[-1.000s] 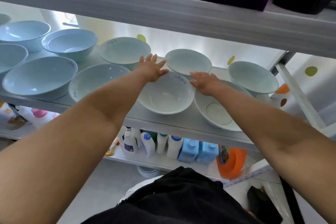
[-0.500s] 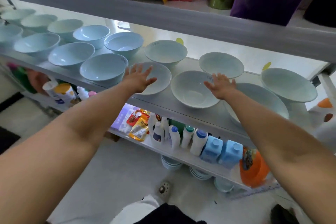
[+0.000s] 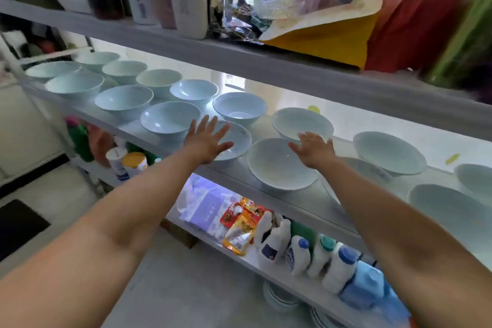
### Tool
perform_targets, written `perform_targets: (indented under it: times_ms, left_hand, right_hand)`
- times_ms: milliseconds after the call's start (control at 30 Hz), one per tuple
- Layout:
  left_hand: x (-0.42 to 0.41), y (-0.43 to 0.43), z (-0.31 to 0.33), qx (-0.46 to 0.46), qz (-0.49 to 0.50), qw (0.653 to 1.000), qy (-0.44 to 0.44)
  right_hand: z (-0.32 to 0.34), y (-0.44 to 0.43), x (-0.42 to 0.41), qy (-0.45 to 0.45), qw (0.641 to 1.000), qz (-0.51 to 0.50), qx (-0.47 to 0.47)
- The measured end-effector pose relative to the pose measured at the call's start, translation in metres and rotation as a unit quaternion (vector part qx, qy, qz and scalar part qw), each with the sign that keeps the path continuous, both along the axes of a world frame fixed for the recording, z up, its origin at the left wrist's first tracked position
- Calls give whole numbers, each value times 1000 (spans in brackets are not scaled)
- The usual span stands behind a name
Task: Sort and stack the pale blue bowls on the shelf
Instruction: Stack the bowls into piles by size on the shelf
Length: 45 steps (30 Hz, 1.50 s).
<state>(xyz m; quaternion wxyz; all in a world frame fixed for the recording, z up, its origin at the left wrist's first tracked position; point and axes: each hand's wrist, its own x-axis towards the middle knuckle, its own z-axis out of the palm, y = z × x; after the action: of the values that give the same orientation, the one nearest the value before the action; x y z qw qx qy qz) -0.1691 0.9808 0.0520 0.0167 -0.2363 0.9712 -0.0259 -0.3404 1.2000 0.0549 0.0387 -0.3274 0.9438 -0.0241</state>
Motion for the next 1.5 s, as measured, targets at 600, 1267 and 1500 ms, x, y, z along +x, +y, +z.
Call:
perform_targets:
  times_ms: [600, 1267, 1500]
  left_hand:
    - [147, -317, -31, 31, 177, 984, -23]
    - [152, -645, -27, 42, 261, 964, -21]
    - [159, -764, -44, 63, 260, 963, 15]
  right_hand:
    - [-5, -415, 98, 18, 977, 202, -58]
    - [-16, -774, 107, -20, 960, 278, -40]
    - [-17, -883, 133, -24, 965, 255, -53]
